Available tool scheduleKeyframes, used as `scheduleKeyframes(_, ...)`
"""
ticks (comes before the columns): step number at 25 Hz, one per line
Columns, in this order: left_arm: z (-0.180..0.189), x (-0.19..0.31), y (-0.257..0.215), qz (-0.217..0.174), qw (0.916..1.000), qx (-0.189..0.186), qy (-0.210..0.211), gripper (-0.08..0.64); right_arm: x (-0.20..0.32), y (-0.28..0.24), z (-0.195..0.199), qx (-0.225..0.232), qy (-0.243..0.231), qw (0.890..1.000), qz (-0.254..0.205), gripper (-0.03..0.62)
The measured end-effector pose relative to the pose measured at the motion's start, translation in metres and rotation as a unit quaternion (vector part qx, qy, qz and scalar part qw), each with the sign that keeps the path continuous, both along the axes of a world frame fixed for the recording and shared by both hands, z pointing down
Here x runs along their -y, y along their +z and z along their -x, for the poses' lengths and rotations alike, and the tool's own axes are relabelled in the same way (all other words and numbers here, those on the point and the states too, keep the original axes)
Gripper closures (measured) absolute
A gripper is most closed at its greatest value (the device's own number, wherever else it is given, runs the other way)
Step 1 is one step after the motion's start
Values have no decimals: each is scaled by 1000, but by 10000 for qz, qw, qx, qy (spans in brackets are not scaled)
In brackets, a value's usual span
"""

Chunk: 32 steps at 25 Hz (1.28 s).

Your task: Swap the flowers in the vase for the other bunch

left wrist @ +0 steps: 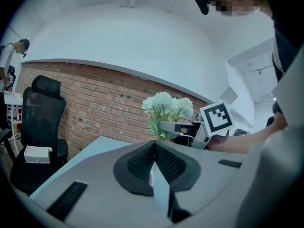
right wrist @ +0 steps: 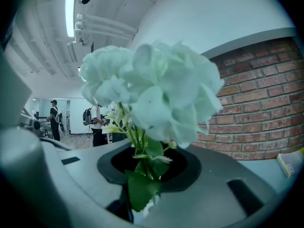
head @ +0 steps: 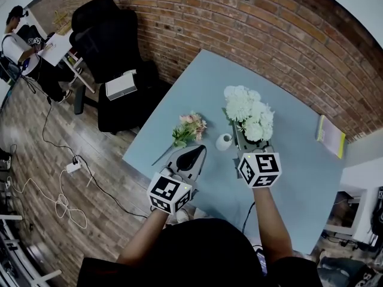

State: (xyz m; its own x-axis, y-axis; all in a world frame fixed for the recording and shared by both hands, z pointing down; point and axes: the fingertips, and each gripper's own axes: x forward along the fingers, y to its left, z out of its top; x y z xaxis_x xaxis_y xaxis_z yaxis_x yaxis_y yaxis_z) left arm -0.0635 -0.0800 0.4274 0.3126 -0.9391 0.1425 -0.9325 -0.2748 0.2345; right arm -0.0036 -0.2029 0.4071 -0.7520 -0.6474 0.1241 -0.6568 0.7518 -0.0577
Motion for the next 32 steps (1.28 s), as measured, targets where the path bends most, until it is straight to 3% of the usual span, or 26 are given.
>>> scheduleKeyframes(14,-9,-12,-5,-53,9998,-4,179,554,-16,-12,-15,74,184,9998,-72,465)
scheduleKeyframes(32,-40,-25,-5,-37,9981,16,614,554,-36,1,-72,3,766,9970,93,465)
